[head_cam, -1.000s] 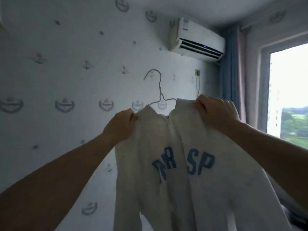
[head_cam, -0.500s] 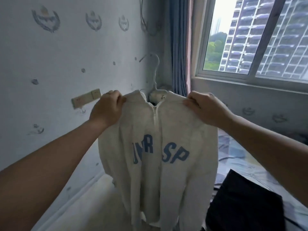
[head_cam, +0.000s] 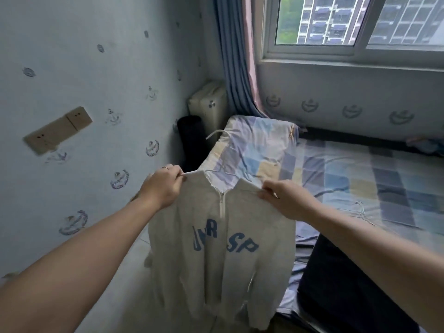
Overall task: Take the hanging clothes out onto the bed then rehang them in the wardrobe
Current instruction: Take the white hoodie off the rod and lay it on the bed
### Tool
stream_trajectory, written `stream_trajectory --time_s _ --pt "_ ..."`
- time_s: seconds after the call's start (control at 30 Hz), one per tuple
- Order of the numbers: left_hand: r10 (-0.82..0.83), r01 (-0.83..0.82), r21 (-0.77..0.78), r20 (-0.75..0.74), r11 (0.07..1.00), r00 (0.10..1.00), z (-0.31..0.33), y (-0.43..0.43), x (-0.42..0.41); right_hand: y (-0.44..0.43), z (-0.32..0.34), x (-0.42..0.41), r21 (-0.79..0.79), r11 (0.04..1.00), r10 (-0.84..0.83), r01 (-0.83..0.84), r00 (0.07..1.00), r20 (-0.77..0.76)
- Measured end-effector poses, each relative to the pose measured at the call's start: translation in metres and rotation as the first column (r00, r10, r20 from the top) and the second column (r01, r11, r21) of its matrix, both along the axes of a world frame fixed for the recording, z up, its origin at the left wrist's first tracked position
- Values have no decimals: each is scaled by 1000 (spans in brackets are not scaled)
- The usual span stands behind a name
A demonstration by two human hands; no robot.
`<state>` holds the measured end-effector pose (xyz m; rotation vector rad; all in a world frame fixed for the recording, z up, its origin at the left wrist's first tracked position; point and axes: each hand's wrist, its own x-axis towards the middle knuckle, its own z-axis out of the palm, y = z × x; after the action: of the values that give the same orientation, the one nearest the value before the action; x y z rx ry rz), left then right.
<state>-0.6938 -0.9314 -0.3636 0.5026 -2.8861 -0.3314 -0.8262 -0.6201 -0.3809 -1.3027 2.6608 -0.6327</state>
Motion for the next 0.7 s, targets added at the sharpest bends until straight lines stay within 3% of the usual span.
stream_trajectory --time_s 0.13,0.4,0.7 --pt "-30 41 -58 177 997 984 -48 -7 -64 -3 -45 -54 171 985 -41 24 994 98" --pt "3 -9 28 214 1000 977 -112 -9 -183 -12 -103 -154 233 963 -175 133 970 167" --pt "6 20 -67 373 998 928 -216 -47 -285 -63 -198 -232 354 880 -409 316 883 231"
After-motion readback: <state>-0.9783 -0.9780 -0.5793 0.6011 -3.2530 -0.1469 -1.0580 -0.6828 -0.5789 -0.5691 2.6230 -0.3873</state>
